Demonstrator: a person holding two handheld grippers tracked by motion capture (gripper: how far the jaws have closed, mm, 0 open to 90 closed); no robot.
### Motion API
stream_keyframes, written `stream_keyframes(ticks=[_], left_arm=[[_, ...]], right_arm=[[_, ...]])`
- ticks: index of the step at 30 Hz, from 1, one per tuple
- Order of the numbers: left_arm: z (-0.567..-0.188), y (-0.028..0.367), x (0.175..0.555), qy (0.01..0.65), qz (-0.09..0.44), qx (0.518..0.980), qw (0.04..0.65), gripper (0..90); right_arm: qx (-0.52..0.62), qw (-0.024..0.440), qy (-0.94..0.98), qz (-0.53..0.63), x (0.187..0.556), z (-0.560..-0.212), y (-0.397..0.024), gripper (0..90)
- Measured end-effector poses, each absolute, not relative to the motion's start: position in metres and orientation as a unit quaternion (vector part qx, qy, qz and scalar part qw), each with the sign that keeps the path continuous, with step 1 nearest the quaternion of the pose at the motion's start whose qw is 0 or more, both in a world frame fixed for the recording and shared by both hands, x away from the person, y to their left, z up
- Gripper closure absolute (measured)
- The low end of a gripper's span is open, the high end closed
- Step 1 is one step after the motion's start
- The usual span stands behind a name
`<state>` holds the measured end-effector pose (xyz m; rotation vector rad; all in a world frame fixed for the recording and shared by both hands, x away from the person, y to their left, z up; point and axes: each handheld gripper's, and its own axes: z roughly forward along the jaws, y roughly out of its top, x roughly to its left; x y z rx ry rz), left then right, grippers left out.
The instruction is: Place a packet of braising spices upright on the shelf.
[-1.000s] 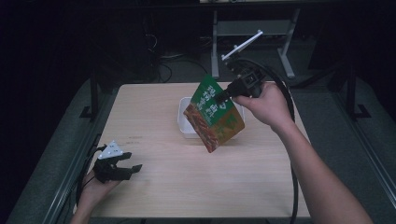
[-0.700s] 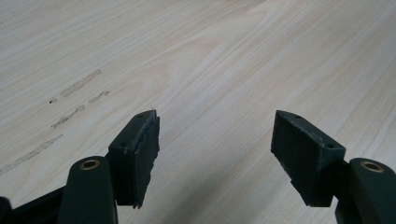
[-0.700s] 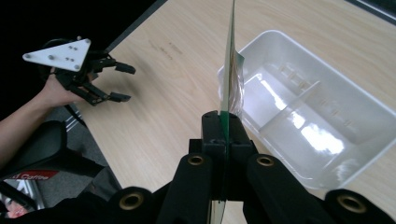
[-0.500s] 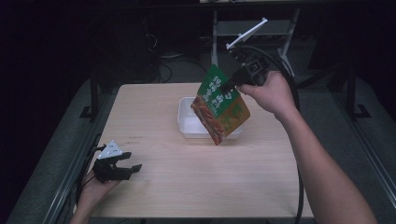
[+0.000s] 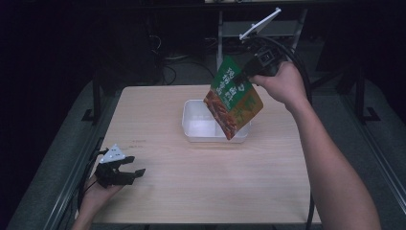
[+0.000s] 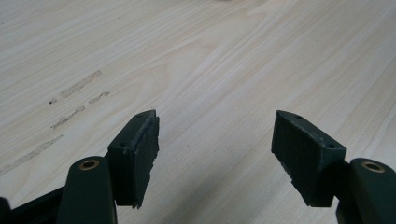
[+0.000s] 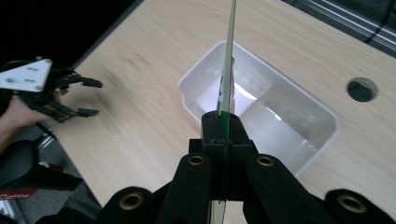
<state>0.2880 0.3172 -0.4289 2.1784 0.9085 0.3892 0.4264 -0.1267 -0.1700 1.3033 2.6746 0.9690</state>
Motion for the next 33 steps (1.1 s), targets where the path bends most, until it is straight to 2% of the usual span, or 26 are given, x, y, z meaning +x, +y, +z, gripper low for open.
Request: stream_keyframes(ticks=[10, 33], left_arm=[[-0.430, 0.317, 0.289, 0.353, 0.151, 0.847, 0.366, 31.1], [-0.429, 0.317, 0.289, 0.351, 0.151, 0.848, 0.367, 31.0]], right_arm=[[0.437, 0.025, 0.854, 0.283, 0.450, -0.179, -0.134, 89.7], [0.455, 0.058, 0.858, 0.232, 0.473, -0.207, -0.132, 89.7]])
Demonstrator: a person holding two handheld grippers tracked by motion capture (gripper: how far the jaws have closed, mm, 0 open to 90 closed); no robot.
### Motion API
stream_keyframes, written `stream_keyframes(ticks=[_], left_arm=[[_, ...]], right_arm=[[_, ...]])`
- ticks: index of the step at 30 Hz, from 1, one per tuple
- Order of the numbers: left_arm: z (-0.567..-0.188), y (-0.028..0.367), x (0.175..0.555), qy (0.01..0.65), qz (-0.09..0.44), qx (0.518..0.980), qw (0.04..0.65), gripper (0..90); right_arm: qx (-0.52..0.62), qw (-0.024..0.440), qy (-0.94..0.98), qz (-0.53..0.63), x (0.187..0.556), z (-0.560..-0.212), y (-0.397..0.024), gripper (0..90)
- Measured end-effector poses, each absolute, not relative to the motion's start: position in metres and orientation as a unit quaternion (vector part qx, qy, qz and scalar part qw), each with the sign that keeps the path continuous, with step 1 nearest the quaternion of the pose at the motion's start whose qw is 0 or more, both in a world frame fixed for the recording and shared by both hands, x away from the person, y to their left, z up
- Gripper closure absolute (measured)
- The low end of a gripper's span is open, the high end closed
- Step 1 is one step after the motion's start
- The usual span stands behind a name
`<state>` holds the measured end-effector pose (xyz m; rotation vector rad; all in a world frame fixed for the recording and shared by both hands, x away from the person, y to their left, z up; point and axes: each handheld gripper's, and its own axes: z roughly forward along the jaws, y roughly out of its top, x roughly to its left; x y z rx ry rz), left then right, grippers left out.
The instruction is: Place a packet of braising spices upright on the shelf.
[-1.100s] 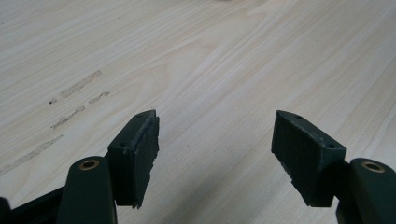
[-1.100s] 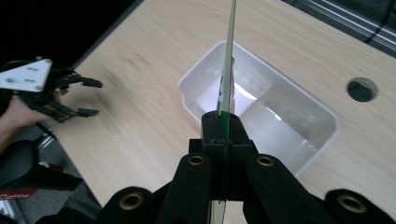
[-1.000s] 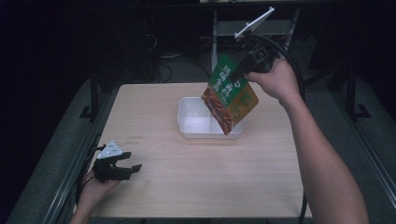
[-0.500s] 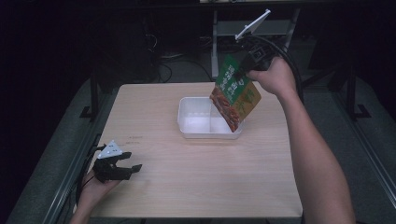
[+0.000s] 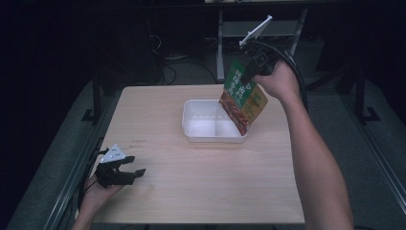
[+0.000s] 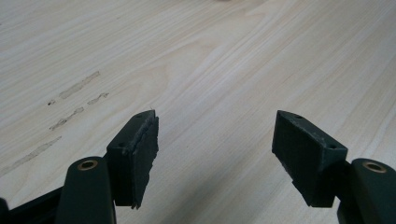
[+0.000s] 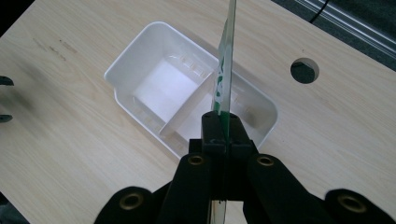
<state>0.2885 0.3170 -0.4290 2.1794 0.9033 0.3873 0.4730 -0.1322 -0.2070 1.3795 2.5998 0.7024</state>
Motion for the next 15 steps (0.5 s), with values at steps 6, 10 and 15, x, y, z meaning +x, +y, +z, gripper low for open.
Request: stream_keyframes(ticks=[6, 10, 15], left_arm=[[-0.429, 0.317, 0.289, 0.351, 0.151, 0.848, 0.367, 31.0], [-0.429, 0.317, 0.288, 0.351, 0.151, 0.848, 0.368, 31.1], [-0.429, 0.317, 0.288, 0.352, 0.151, 0.847, 0.368, 31.1]], right_arm=[[0.453, 0.061, 0.861, 0.222, 0.476, -0.211, -0.129, 89.7], [0.453, 0.060, 0.862, 0.217, 0.478, -0.215, -0.125, 89.6], [0.456, 0.056, 0.863, 0.209, 0.482, -0.222, -0.120, 89.6]])
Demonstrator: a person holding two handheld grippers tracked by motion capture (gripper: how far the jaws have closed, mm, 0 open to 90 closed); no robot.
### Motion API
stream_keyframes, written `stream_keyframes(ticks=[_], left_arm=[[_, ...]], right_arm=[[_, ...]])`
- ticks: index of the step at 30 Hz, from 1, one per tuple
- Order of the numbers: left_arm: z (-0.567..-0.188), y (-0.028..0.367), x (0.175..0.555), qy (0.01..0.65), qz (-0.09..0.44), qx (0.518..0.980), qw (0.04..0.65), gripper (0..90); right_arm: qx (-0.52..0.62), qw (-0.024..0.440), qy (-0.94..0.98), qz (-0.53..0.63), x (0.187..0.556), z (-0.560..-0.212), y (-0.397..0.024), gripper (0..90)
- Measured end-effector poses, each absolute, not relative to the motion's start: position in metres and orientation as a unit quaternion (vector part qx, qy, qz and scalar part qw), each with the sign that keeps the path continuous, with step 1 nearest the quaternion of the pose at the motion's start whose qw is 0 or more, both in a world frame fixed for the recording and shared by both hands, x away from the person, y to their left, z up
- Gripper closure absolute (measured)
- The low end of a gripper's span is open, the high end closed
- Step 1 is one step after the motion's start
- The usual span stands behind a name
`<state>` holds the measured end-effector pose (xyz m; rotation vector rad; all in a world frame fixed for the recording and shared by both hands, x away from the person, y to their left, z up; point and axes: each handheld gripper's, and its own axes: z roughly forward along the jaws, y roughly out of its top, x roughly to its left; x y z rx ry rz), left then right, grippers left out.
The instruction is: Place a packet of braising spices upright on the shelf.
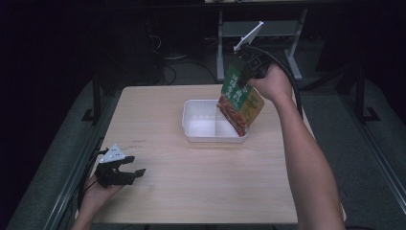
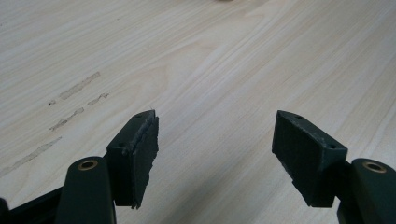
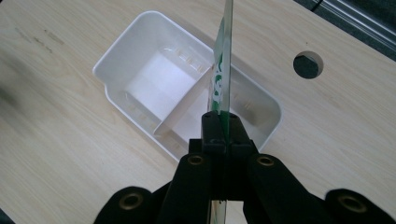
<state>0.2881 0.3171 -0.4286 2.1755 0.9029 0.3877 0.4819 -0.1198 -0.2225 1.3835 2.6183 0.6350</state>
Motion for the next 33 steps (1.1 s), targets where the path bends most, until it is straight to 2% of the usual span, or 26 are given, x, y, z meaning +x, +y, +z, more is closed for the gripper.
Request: stream_keyframes(ticks=[18, 23, 28, 33], left_arm=[[-0.429, 0.316, 0.288, 0.349, 0.151, 0.848, 0.370, 31.0], [-0.429, 0.316, 0.288, 0.350, 0.150, 0.848, 0.370, 31.0], [-0.429, 0.315, 0.288, 0.349, 0.148, 0.848, 0.370, 31.0], [-0.429, 0.314, 0.288, 0.347, 0.149, 0.850, 0.368, 31.0]], right_arm=[[0.468, 0.055, 0.862, 0.190, 0.492, -0.244, -0.111, 88.8], [0.474, 0.048, 0.853, 0.213, 0.493, -0.249, -0.114, 85.6], [0.473, 0.043, 0.850, 0.227, 0.487, -0.250, -0.120, 77.7], [0.470, 0.039, 0.849, 0.239, 0.479, -0.255, -0.130, 75.9]])
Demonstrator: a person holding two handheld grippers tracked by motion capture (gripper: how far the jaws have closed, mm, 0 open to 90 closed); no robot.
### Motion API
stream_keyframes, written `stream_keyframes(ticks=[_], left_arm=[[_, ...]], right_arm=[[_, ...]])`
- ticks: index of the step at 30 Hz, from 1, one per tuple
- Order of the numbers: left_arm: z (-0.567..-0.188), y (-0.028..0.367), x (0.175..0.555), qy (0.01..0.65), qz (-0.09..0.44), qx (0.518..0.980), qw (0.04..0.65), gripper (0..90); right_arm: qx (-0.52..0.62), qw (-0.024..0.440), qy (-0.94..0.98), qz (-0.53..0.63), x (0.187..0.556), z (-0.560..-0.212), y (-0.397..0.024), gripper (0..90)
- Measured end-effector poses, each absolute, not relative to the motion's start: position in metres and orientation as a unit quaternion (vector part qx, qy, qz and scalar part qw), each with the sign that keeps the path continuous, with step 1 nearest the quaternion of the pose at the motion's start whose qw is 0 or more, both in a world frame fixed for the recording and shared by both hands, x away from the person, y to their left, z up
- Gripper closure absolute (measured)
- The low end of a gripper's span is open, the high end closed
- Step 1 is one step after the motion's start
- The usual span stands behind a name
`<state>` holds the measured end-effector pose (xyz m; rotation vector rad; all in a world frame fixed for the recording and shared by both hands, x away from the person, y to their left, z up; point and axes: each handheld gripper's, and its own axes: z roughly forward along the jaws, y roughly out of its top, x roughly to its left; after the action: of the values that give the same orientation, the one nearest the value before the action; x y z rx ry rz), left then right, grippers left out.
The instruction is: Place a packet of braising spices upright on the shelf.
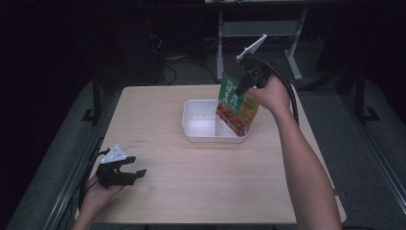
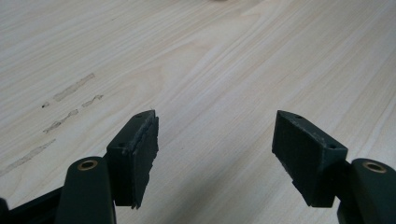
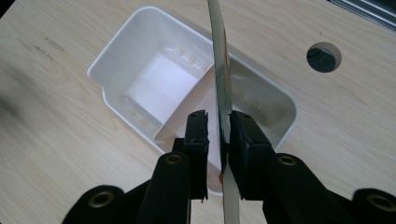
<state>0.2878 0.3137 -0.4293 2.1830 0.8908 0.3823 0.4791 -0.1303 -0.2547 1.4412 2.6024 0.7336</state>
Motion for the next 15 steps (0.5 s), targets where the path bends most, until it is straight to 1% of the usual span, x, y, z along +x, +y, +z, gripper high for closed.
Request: stream_keyframes(ticks=[3, 5, 6, 7, 8, 15], left_arm=[[-0.429, 0.313, 0.287, 0.348, 0.148, 0.849, 0.368, 31.1], [-0.429, 0.312, 0.287, 0.348, 0.148, 0.849, 0.368, 31.0], [-0.429, 0.312, 0.287, 0.348, 0.148, 0.849, 0.368, 31.0], [-0.429, 0.312, 0.287, 0.349, 0.148, 0.849, 0.368, 31.0], [-0.430, 0.312, 0.287, 0.349, 0.148, 0.849, 0.368, 31.0], [-0.430, 0.313, 0.288, 0.348, 0.148, 0.849, 0.368, 31.0]], right_arm=[[0.471, 0.033, 0.847, 0.245, 0.474, -0.260, -0.136, 76.2], [0.469, 0.031, 0.847, 0.247, 0.472, -0.263, -0.138, 80.2], [0.469, 0.031, 0.847, 0.247, 0.472, -0.263, -0.138, 80.2], [0.465, 0.032, 0.848, 0.252, 0.469, -0.264, -0.138, 86.6], [0.462, 0.039, 0.850, 0.251, 0.468, -0.264, -0.137, 88.7], [0.458, 0.061, 0.853, 0.241, 0.468, -0.260, -0.131, 89.4]])
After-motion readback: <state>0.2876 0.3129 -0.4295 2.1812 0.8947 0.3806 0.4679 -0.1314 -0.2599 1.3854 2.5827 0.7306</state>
